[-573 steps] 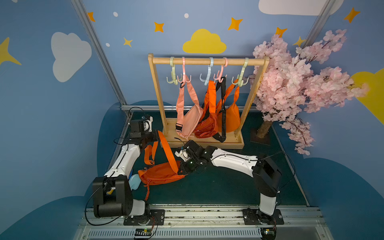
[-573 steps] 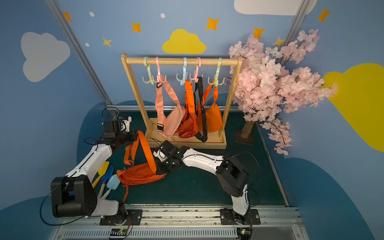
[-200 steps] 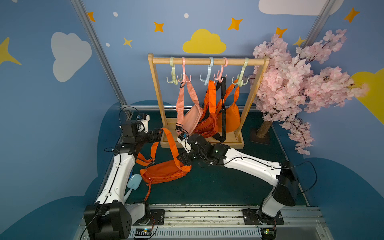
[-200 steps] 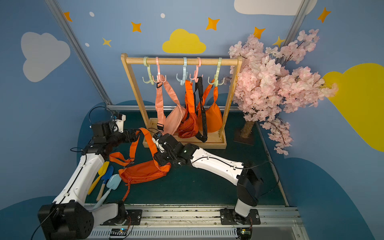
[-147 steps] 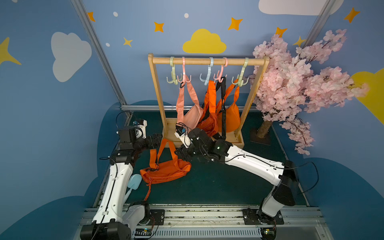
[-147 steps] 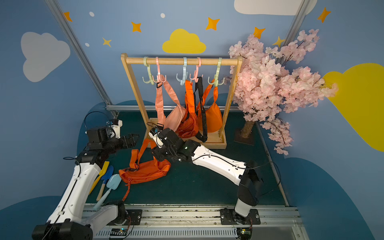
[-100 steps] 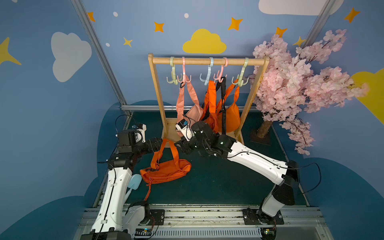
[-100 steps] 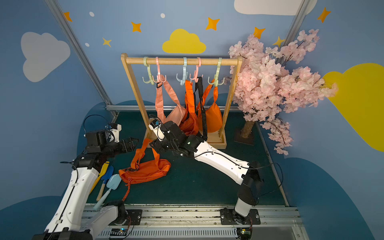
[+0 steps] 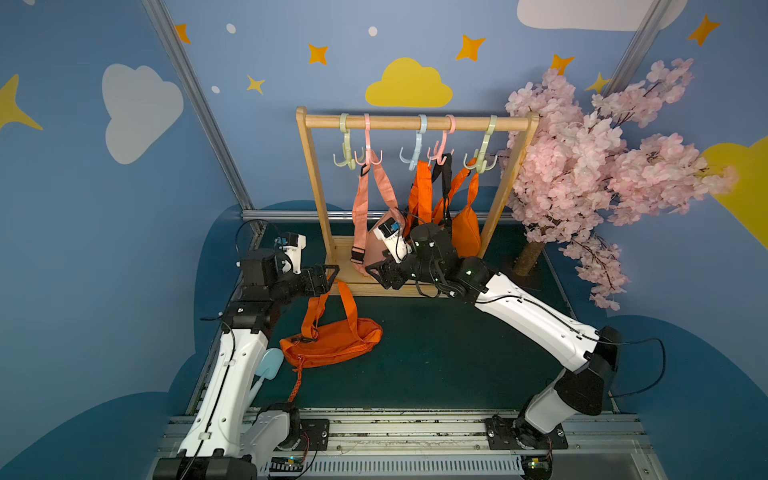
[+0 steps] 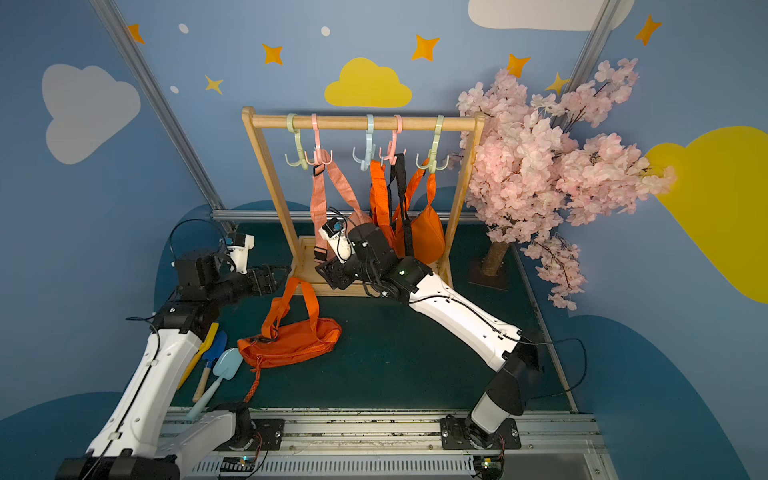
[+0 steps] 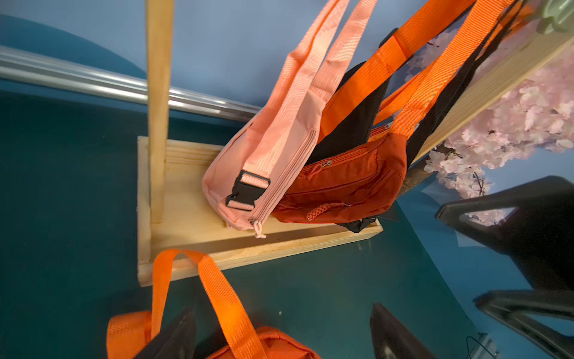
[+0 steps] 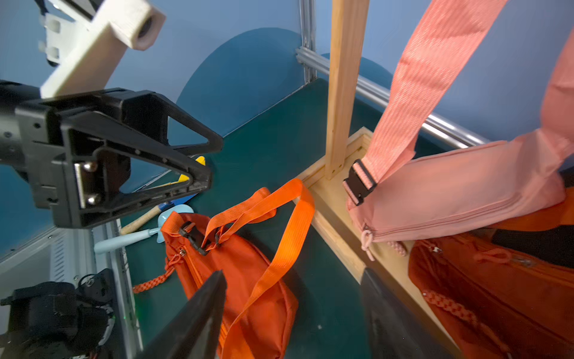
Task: Take the bag off the hook
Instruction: Pick up the bag from the hook.
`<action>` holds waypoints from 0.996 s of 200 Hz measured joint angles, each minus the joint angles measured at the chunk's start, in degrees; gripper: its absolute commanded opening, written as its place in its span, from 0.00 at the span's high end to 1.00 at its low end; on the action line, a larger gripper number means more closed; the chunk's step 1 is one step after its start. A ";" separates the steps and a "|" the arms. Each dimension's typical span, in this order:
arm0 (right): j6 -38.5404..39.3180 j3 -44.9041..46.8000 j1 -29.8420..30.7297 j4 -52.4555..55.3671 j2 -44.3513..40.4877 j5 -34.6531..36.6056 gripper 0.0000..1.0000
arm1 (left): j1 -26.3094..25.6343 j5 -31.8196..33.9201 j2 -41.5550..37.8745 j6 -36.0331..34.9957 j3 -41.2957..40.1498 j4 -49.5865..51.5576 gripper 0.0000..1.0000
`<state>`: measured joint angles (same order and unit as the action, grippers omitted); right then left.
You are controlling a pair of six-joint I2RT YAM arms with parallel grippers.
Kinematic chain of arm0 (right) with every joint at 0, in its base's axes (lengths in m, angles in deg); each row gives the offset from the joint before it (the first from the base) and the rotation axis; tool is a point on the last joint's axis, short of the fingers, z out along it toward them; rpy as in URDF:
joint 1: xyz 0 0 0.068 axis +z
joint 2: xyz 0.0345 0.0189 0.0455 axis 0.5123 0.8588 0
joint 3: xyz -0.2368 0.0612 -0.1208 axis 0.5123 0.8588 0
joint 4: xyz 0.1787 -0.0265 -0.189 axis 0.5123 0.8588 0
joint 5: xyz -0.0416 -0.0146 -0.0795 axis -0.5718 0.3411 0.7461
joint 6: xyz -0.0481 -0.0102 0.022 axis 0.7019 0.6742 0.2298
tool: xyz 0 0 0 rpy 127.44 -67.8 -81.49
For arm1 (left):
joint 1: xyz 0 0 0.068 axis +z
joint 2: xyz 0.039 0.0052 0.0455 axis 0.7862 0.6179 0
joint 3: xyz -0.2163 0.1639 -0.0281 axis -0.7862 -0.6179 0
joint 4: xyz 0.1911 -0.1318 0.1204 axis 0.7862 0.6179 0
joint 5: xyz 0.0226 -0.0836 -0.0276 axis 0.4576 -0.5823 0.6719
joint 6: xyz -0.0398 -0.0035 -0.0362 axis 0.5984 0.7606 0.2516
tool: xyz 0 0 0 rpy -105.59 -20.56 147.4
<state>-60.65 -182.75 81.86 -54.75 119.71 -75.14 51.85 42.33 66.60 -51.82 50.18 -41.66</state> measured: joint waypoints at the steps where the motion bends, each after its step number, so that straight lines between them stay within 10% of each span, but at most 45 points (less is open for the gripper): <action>1: 0.11 0.00 -0.11 -0.04 -0.07 0.00 0.28 | -0.15 -0.02 0.22 -0.07 0.11 -0.17 0.13; 199: 13.62 -7.19 -12.17 -11.93 9.75 -6.05 0.25 | -7.17 -0.74 28.76 -6.86 20.59 -20.98 0.15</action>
<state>-47.03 -189.94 69.69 -66.68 129.46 -81.19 44.68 41.59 95.37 -58.68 70.77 -62.64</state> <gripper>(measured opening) 0.744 0.862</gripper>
